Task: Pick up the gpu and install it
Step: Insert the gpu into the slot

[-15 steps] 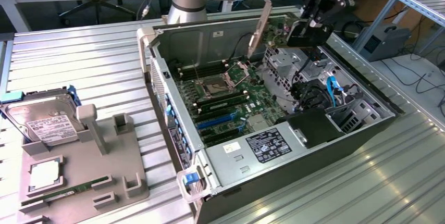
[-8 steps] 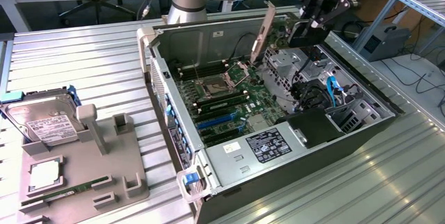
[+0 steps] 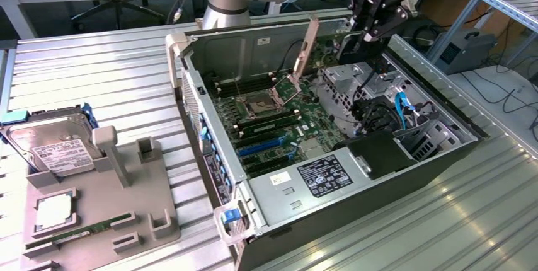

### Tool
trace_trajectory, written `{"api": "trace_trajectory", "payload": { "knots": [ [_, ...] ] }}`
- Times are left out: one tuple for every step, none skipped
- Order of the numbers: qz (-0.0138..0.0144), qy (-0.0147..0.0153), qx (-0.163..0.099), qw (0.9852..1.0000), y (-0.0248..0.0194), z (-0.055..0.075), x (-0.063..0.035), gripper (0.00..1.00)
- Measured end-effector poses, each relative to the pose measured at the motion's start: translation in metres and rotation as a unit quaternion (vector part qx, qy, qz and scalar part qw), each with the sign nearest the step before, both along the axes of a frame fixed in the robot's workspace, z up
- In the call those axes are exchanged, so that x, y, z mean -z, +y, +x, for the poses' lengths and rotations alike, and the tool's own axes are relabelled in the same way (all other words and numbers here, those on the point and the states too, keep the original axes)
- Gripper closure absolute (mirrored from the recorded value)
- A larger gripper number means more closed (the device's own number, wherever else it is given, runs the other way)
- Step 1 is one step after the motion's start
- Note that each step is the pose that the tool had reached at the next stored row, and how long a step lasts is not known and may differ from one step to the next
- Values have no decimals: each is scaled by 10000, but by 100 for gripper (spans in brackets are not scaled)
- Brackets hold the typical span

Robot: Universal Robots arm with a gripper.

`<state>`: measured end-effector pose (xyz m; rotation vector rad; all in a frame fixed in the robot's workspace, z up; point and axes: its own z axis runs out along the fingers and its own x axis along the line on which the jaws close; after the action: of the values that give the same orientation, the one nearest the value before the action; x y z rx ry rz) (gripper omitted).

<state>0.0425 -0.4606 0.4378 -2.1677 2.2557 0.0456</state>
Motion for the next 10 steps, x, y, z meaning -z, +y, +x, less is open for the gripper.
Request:
{"api": "trace_trajectory", "payload": {
  "knots": [
    [0, 0, 0, 10000, 0, -14, 3, 73],
    [0, 0, 0, 10000, 0, -25, 5, 73],
    [0, 0, 0, 10000, 0, -40, 8, 73],
    [0, 0, 1, 10000, 0, -46, 9, 73],
    [-1, 0, 0, 10000, 0, -48, 10, 73],
    [0, 0, 0, 10000, 0, -53, 13, 73],
    [-1, 0, 0, 10000, 0, -71, 31, 73],
    [-1, 0, 0, 10000, 0, -85, 56, 73],
    [0, 0, 1, 10000, 0, -96, 83, 73],
    [-1, 0, 0, 10000, 0, -101, 102, 73]
  ]
}}
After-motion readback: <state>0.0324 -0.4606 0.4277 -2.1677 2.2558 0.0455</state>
